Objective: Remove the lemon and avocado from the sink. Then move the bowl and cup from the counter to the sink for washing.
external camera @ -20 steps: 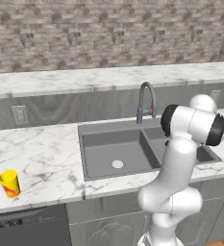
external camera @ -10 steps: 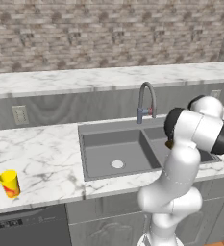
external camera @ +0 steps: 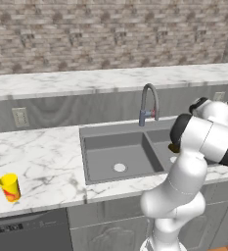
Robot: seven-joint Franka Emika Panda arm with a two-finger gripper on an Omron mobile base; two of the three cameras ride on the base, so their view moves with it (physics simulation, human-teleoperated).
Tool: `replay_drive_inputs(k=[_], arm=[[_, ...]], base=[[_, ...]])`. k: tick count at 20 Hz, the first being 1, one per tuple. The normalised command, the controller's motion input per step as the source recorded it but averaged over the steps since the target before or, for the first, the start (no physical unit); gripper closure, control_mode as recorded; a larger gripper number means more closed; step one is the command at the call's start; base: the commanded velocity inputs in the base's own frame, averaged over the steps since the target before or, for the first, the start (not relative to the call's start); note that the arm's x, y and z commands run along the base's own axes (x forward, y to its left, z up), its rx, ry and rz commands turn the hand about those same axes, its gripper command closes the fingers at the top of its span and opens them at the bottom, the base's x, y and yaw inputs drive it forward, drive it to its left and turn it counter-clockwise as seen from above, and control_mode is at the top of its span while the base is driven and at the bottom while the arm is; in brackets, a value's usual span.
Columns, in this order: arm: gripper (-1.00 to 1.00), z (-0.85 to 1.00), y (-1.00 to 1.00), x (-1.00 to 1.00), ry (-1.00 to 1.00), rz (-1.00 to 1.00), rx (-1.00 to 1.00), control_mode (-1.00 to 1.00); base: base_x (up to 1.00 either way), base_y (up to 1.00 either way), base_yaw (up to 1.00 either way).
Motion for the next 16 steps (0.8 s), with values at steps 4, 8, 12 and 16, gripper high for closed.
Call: replay_drive_inputs(k=[4,8,12,16], arm=[[1.0,0.1,-0.22,-0.02,0.07,0.0,-0.18,-1.0],[1.0,0.01,-0.23,0.0,0.05,0.0,-0.14,-1.0],[1.0,0.0,-0.23,0.0,0.04,0.0,-0.07,-1.0],[1.0,0.0,-0.24,0.04,0.04,0.0,-0.03,-1.0]], base=[[0.0,0.0,0.0],[0.0,0.0,0.0],[0.0,0.0,0.0],[0.0,0.0,0.0]])
